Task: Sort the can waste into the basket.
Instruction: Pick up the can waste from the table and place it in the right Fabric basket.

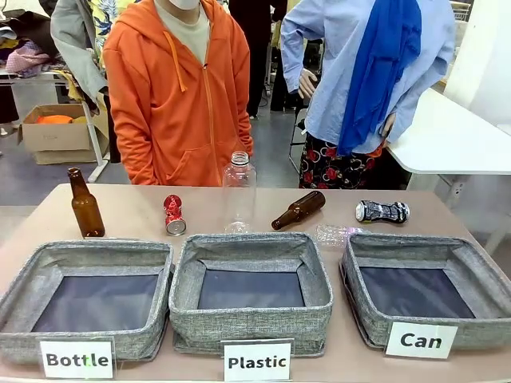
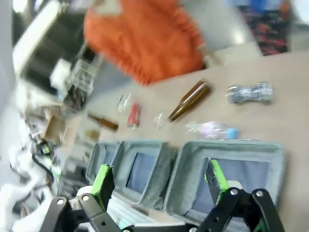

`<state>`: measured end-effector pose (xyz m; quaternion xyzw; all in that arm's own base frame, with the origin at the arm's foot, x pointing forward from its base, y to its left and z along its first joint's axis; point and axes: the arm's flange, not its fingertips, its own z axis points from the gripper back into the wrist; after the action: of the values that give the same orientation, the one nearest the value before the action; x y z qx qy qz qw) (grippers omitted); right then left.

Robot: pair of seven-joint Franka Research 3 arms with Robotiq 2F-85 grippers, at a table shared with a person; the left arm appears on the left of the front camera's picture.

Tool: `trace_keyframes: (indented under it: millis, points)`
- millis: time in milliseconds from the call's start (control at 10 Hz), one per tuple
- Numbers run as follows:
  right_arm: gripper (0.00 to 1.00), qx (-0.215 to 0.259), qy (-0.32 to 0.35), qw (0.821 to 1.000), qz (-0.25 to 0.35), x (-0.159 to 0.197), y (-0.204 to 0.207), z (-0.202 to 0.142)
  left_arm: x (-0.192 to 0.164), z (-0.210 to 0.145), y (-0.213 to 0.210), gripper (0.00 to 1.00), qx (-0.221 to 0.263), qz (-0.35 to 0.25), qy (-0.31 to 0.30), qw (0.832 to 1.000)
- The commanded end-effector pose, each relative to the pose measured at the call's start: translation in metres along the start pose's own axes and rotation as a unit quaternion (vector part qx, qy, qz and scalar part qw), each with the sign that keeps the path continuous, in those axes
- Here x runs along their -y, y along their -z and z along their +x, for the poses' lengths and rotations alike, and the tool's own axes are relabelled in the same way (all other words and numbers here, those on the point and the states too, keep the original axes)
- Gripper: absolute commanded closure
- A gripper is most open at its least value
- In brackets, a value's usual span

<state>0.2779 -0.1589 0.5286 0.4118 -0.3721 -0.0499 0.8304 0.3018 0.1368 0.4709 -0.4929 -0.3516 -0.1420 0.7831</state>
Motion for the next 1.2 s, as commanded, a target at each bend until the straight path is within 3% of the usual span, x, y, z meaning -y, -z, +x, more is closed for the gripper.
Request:
trace_keyframes:
  millis: [0,200,400,500,1100]
  points:
    - [0.0,0.043,0.081,0.996,-0.024,0.052,0.004,-0.089,0.004,-0.03,0.021,0.0,0.066,0.011,-0.025,0.997]
    - [0.0,0.058,0.131,0.988,-0.054,0.084,-0.002,-0.095,0.013,-0.046,0.028,0.0,0.113,0.028,-0.048,0.992]
    - [0.0,0.063,0.131,0.987,-0.069,0.085,0.002,-0.093,0.028,-0.045,0.044,0.0,0.126,0.058,-0.057,0.989]
    - [0.0,0.05,0.146,0.986,-0.063,0.109,-0.046,-0.028,-0.021,0.011,-0.005,0.0,0.11,0.028,-0.065,0.991]
    - [0.0,0.05,0.146,0.986,-0.063,0.109,-0.046,-0.028,-0.021,0.011,-0.005,0.0,0.11,0.028,-0.065,0.991]
